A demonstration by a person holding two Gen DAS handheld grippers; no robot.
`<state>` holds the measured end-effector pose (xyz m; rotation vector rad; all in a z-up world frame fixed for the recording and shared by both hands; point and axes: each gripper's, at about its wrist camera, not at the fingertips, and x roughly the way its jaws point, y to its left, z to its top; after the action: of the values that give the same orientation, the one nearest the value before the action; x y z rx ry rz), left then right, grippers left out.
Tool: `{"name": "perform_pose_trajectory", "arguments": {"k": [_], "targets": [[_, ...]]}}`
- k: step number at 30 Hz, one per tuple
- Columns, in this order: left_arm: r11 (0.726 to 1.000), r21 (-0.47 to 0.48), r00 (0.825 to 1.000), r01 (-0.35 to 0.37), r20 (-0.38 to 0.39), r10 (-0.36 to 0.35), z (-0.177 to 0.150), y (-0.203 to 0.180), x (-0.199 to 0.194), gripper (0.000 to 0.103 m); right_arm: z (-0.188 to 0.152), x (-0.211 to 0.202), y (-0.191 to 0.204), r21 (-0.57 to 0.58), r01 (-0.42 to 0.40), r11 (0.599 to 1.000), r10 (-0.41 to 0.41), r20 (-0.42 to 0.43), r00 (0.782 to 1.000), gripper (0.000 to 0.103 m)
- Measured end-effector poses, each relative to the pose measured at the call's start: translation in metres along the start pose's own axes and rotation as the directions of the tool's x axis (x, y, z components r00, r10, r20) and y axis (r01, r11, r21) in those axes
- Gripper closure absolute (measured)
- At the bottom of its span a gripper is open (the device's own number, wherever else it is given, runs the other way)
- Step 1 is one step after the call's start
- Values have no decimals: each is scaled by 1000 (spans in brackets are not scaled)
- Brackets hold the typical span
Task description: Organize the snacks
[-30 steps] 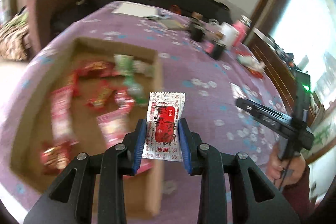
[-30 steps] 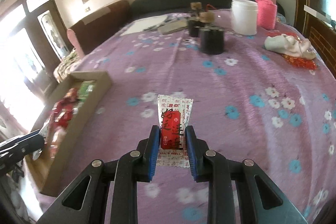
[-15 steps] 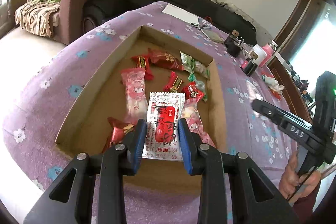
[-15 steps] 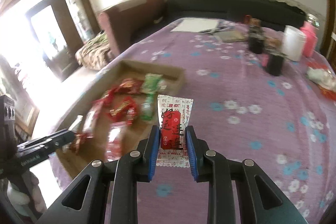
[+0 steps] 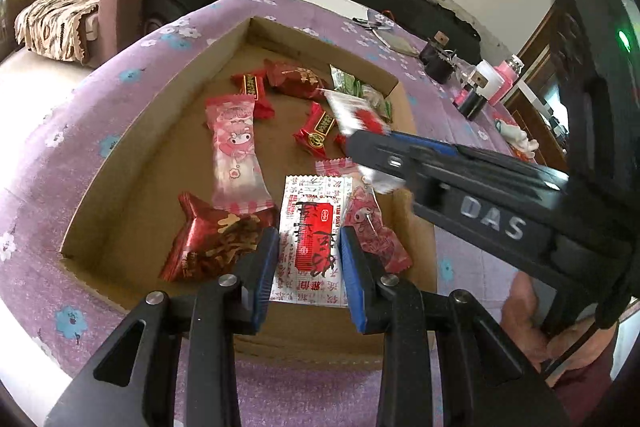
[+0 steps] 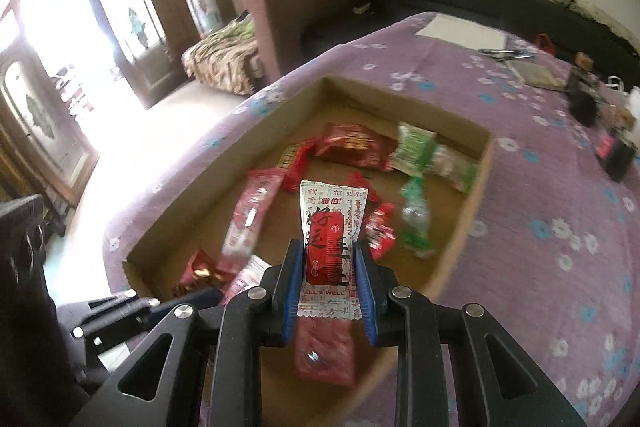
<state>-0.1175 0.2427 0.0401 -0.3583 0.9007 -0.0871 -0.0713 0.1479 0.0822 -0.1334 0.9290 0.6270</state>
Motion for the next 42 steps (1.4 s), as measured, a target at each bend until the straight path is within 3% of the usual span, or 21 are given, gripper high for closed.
{"name": "perform_pose_trajectory", "arguments": {"k": [6, 8, 10, 18, 22, 25, 29, 34, 39, 42], "targets": [[1000, -19, 1000, 12, 13, -12, 0, 5, -4, 69, 13, 21, 4, -1, -62, 998, 62, -33, 998, 77], [999, -26, 1000, 17, 18, -17, 0, 6, -7, 63, 17, 29, 2, 9, -69, 998, 69, -43, 997, 77], [999, -35, 1000, 10, 18, -9, 0, 7, -9, 46, 20, 36, 0, 16, -63, 998, 63, -51, 997, 77], [999, -49, 999, 2, 48, 1, 0, 7, -22, 45, 22, 44, -6, 51, -100, 994, 102, -48, 994, 74], [999, -37, 998, -17, 64, 19, 0, 2, -28, 45, 23, 22, -11, 56, -104, 993, 104, 2, 995, 73], [997, -15, 994, -73, 84, 74, -2, -6, -33, 45, 18, 2, -15, 62, -95, 994, 93, 41, 995, 70], [984, 11, 977, -175, 123, 172, -6, -17, -39, 44, 4, -16, -24, 82, -90, 993, 85, 61, 995, 69], [950, 29, 934, -311, 196, 300, -11, -31, -48, 29, -23, -33, -31, 92, -63, 994, 56, 78, 995, 68], [924, 45, 902, -381, 238, 360, -13, -44, -52, 25, -48, -50, -36, 98, -40, 994, 29, 111, 993, 59], [917, 61, 896, -395, 244, 370, -14, -51, -51, 25, -58, -59, -39, 105, -36, 994, 23, 125, 992, 58]]}}
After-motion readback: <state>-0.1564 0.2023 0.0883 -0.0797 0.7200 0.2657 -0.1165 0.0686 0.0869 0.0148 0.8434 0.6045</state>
